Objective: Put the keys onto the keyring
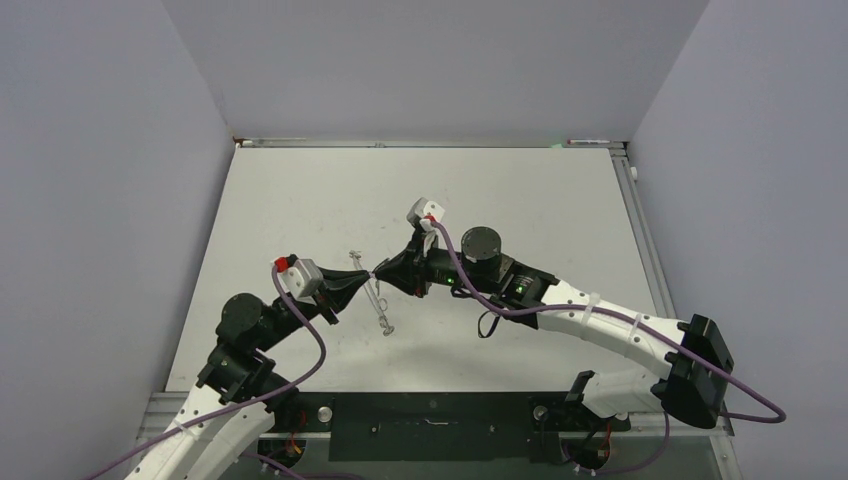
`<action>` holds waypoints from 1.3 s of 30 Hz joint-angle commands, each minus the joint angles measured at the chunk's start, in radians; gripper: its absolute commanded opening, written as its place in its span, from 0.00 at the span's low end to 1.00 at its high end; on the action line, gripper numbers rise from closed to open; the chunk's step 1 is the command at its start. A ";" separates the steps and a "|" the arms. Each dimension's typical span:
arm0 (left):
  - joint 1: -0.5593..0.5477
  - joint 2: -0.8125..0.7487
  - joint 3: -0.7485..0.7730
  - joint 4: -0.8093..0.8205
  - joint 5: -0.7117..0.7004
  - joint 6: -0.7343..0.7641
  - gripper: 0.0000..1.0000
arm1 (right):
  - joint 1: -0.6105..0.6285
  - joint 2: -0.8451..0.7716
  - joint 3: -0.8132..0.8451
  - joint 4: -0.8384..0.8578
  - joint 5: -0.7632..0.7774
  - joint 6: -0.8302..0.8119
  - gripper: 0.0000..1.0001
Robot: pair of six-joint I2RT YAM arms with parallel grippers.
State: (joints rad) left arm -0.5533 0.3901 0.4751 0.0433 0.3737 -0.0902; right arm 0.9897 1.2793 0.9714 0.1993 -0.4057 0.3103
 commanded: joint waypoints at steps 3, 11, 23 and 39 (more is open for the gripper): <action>0.006 -0.014 0.000 0.070 0.008 0.000 0.00 | 0.006 0.013 0.063 -0.018 0.019 -0.006 0.23; 0.006 -0.020 0.001 0.078 0.010 -0.003 0.00 | 0.004 -0.002 0.099 -0.055 0.023 -0.042 0.57; 0.018 -0.036 -0.013 0.268 0.089 -0.131 0.00 | -0.001 -0.163 0.022 0.037 -0.176 -0.290 0.57; 0.018 -0.014 -0.066 0.633 0.166 -0.346 0.00 | -0.027 -0.133 0.190 -0.139 -0.369 -0.359 0.37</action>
State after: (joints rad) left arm -0.5411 0.3695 0.4076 0.5243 0.5014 -0.3767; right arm 0.9684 1.1458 1.1118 0.0559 -0.7700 -0.0185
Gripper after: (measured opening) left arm 0.003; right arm 0.382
